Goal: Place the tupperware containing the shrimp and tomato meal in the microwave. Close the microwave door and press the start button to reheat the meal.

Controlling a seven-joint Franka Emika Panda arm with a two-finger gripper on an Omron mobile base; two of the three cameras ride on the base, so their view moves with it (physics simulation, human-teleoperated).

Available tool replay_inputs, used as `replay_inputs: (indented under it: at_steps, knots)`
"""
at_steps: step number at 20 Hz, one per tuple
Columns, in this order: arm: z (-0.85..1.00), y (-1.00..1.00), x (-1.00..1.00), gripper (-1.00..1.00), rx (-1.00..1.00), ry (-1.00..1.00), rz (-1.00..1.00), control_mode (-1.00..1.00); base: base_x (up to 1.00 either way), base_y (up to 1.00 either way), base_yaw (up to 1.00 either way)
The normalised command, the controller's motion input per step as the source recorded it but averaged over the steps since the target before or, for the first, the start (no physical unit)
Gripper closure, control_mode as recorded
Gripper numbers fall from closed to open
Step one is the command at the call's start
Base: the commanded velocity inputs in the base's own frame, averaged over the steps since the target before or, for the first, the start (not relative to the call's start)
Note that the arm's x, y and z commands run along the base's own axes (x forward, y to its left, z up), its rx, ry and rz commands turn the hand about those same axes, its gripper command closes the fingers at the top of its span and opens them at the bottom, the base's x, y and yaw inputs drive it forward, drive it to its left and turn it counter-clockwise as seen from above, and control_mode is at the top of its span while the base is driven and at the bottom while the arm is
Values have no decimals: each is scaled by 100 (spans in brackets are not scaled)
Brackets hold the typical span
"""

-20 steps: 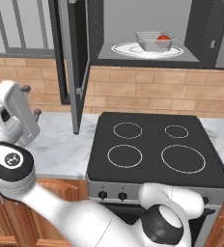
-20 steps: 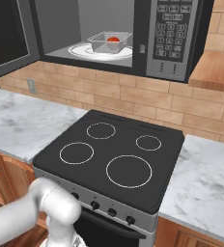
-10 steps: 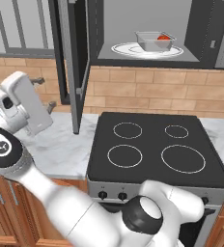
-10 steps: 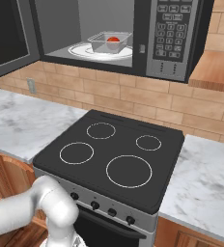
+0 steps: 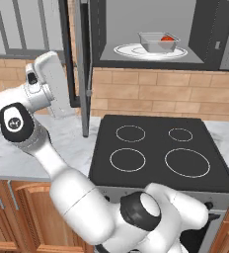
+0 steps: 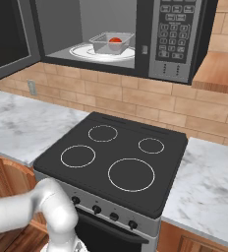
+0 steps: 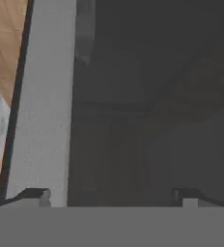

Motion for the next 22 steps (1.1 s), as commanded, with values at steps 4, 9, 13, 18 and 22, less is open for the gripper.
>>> replay_inputs:
  at_steps: [4,9,13,18,22]
  knots:
    - [1,-100,-19,-100,0,0,-34,-100,0,0,0]
    - [0,-100,-43,-100,0,-1,-35,-100,0,0,0]
    - [0,-100,-32,-100,0,-2,-32,-100,0,0,0]
    - [4,-100,-12,-100,0,-2,-26,-100,0,0,0]
    - [16,-100,0,-100,0,0,-17,-100,0,0,0]
